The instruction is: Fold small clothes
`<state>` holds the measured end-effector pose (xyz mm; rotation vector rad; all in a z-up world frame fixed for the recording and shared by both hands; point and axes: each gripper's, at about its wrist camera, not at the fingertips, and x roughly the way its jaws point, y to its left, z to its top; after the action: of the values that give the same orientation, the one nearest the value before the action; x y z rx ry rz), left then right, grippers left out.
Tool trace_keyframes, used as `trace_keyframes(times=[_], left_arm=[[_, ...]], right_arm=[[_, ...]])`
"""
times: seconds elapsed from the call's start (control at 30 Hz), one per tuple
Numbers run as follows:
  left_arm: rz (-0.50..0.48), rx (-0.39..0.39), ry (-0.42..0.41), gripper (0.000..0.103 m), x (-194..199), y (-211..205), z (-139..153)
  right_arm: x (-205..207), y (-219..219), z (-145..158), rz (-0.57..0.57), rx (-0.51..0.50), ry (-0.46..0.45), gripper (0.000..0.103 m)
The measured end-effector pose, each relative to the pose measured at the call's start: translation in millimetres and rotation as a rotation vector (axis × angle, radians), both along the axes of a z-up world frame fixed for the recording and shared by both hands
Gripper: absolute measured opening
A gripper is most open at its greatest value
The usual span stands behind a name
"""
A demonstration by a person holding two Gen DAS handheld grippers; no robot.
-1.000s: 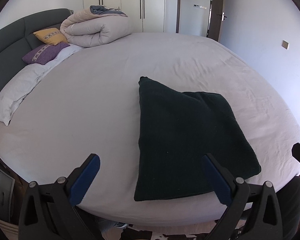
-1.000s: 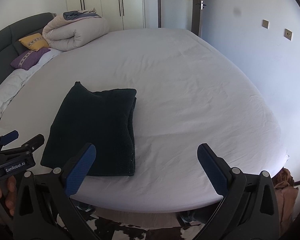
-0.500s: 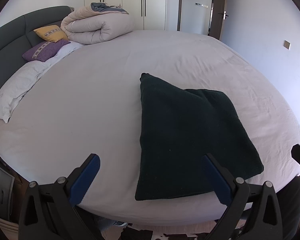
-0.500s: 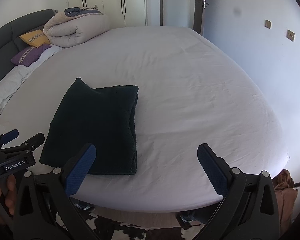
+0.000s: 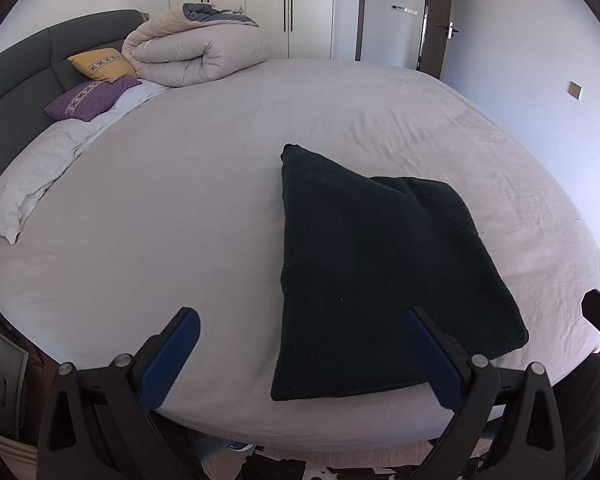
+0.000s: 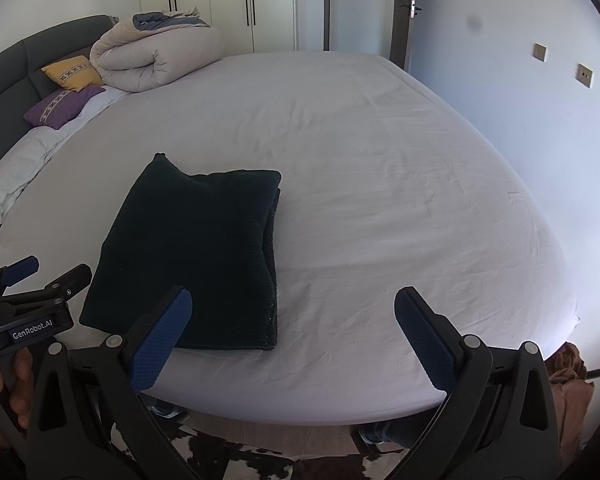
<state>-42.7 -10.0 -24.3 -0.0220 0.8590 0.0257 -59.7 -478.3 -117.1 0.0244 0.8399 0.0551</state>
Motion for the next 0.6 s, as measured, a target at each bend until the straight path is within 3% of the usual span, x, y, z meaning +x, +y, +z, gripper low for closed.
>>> trace_keyframes(times=[0.6], left_arm=[[0.000, 0.000, 0.001, 0.103, 0.0, 1.2, -1.2]], right_arm=[[1.5, 2.3, -2.0, 0.001, 0.001, 0.004, 0.103]])
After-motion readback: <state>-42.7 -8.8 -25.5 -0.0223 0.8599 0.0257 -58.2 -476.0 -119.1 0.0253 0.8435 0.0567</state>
